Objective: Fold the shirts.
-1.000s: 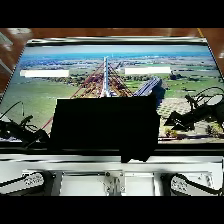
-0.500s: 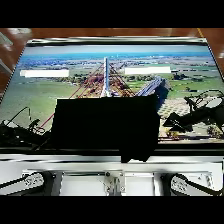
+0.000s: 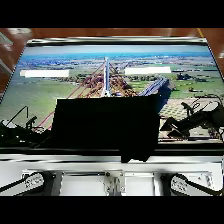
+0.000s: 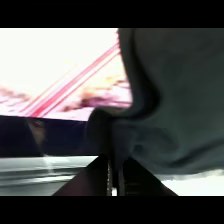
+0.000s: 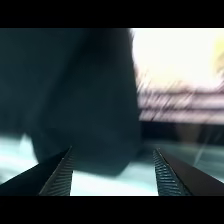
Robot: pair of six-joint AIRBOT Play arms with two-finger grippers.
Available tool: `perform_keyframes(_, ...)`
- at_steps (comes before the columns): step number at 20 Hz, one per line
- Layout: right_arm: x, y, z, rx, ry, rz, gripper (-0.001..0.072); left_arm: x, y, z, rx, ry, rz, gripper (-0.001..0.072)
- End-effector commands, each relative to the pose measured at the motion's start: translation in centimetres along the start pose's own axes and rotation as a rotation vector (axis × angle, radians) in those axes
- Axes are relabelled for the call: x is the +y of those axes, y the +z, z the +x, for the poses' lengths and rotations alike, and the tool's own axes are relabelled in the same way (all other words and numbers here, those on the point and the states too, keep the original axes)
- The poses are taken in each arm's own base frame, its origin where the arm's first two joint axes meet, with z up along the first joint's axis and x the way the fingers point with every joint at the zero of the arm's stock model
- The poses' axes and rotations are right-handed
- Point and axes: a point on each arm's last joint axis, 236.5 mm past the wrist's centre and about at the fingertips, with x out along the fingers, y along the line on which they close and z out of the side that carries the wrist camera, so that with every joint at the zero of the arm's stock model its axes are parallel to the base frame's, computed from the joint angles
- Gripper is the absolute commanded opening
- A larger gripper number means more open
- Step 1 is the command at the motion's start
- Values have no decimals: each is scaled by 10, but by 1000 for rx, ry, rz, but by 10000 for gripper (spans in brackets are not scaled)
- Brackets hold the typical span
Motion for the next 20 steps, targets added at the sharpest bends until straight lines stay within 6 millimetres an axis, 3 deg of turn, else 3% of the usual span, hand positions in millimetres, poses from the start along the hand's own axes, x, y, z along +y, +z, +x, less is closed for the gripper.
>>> perform_keyframes(1, 39, -45, 20, 139, 222, -21, 625, -13, -5, -13, -14, -25, 24, 46)
perform_keyframes(5, -10, -59, 38, 68, 10, 63, 623, -19, -3, -26, -63, -21, 51, 46)
perform_keyframes(8, -12, -77, 54, 93, 31, 97, 622, -24, -3, -28, -72, -36, 50, 46)
perform_keyframes(11, -15, -66, 65, 27, 42, 123, 610, -39, 2, -29, -94, -101, 40, 46)
perform_keyframes(13, -10, -60, 67, -3, 69, 135, 545, -42, 4, -30, -101, -113, 36, 46)
perform_keyframes(15, -2, -56, 71, -29, 112, 146, 545, -41, 4, -30, -103, -112, 35, 46)
perform_keyframes(18, -7, -63, 79, -20, 105, 157, 544, -41, 4, -30, -105, -112, 35, 47)
perform_keyframes(20, -9, -54, 82, -55, 83, 144, 543, -41, 5, -30, -106, -111, 36, 46)
